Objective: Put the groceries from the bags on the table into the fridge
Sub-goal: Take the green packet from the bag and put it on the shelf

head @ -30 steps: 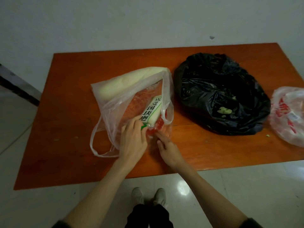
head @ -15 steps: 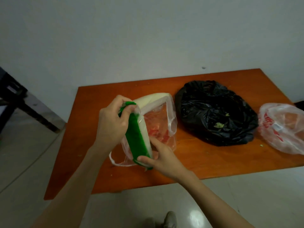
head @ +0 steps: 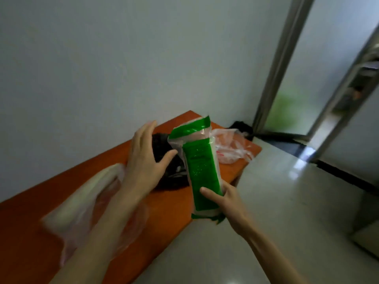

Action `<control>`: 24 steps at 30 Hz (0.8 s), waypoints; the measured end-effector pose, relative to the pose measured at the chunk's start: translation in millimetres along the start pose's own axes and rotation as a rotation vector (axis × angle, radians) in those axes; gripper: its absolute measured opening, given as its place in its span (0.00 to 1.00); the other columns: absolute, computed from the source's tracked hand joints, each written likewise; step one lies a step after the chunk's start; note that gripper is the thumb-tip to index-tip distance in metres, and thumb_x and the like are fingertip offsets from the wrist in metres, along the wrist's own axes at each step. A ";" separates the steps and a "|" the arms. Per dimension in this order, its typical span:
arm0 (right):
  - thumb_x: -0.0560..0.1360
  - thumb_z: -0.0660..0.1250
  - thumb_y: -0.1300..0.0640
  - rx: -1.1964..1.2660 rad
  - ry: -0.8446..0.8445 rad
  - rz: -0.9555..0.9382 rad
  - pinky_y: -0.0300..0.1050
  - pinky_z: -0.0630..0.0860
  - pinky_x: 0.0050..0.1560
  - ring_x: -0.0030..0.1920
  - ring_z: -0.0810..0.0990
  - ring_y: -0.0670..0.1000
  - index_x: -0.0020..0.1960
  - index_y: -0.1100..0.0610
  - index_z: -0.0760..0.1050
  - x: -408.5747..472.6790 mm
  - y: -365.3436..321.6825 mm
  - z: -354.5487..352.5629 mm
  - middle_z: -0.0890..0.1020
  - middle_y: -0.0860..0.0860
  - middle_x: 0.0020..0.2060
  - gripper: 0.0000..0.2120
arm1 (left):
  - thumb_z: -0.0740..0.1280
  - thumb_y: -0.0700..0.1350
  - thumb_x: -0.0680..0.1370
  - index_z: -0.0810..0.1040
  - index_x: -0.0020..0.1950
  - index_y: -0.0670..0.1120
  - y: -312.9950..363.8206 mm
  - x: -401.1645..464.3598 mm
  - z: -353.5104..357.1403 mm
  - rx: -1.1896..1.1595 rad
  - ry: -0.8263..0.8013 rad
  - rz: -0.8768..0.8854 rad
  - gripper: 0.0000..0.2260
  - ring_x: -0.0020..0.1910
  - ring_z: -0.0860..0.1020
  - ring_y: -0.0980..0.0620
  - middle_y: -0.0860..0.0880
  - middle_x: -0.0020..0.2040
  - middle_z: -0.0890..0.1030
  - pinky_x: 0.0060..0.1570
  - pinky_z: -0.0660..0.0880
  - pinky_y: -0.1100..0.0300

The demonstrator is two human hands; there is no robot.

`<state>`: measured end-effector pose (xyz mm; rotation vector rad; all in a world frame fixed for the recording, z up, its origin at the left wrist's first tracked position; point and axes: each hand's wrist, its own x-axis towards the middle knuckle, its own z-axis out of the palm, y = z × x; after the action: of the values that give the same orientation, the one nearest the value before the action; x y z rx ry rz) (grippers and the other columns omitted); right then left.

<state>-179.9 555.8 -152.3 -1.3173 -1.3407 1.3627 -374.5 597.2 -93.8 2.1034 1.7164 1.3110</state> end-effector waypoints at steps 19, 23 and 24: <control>0.69 0.74 0.56 -0.266 0.929 -0.220 0.30 0.75 0.51 0.56 0.76 0.42 0.66 0.53 0.68 -263.6 -4.7 -460.0 0.76 0.47 0.57 0.28 | 0.73 0.56 0.65 0.77 0.55 0.52 417.2 -74.1 333.6 -0.381 -0.984 0.386 0.20 0.49 0.79 0.50 0.51 0.48 0.82 0.54 0.75 0.49; 0.70 0.72 0.53 -0.142 1.026 -0.157 0.36 0.75 0.54 0.55 0.76 0.41 0.66 0.52 0.66 -305.3 11.7 -523.8 0.77 0.47 0.55 0.27 | 0.72 0.42 0.72 0.77 0.52 0.49 519.1 -96.7 377.1 -0.733 -1.207 0.216 0.11 0.46 0.82 0.53 0.51 0.46 0.83 0.42 0.78 0.63; 0.71 0.71 0.53 -0.102 1.042 -0.144 0.40 0.76 0.55 0.54 0.77 0.42 0.65 0.52 0.67 -312.4 15.5 -538.2 0.78 0.48 0.54 0.25 | 0.71 0.42 0.72 0.77 0.53 0.48 540.4 -100.7 387.4 -0.785 -1.233 0.205 0.11 0.45 0.82 0.55 0.51 0.46 0.83 0.40 0.77 0.66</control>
<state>394.8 331.3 -69.2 -1.6097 -0.7389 0.3527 287.6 481.7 -71.6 1.8497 0.3851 0.3248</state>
